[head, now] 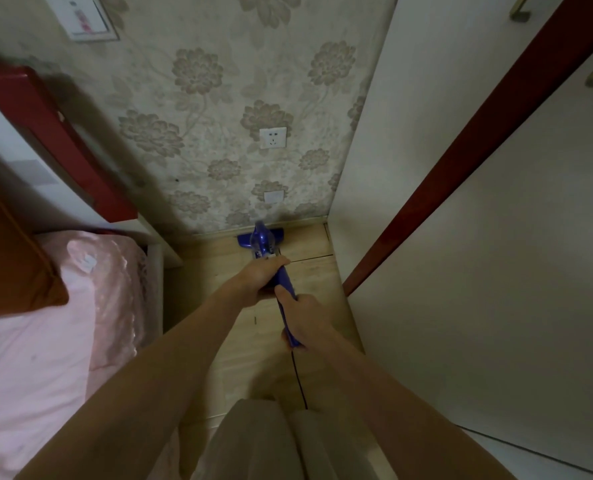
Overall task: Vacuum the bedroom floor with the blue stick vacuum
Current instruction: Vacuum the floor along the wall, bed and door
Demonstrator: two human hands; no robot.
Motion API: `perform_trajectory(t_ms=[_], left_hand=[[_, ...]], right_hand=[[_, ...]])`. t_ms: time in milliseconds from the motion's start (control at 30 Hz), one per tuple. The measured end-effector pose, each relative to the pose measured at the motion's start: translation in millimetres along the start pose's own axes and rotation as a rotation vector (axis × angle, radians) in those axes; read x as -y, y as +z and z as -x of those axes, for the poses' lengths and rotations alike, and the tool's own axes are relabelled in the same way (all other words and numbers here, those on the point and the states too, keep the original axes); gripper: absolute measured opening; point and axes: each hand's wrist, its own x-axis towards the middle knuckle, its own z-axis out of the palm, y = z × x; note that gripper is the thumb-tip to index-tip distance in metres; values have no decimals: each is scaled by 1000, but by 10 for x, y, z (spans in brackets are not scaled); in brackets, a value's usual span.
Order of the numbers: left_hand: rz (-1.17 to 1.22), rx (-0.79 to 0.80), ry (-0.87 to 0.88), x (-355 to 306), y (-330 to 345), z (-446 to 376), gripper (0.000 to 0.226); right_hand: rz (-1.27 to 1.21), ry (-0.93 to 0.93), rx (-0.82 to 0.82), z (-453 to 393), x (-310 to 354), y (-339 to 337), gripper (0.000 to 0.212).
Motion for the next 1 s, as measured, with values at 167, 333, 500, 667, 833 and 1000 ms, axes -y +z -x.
perform_trajectory(t_ms=[167,333,500,667,833,1000], left_hand=[[55,-25,20,7,270,57,18],[0,6,12,41,769,246,14],[-89,99,1,111,1108,529,15],[-183,152,-7,206,1315,611,17],[-197,152,10,123,1353,529,17],[-195,123,-11,104,1319,373,14]], right_hand=[[61,-41,-99,58,-157,-196,40],[21,6,-166,290,-399,-496,42],[-81,6,-216,668,-616,-659,41],[-94,17,-226,817,-799,-721,43],[-119,14,-212,671,-793,-821,43],[-53,7,-186,457,-835,-766,41]])
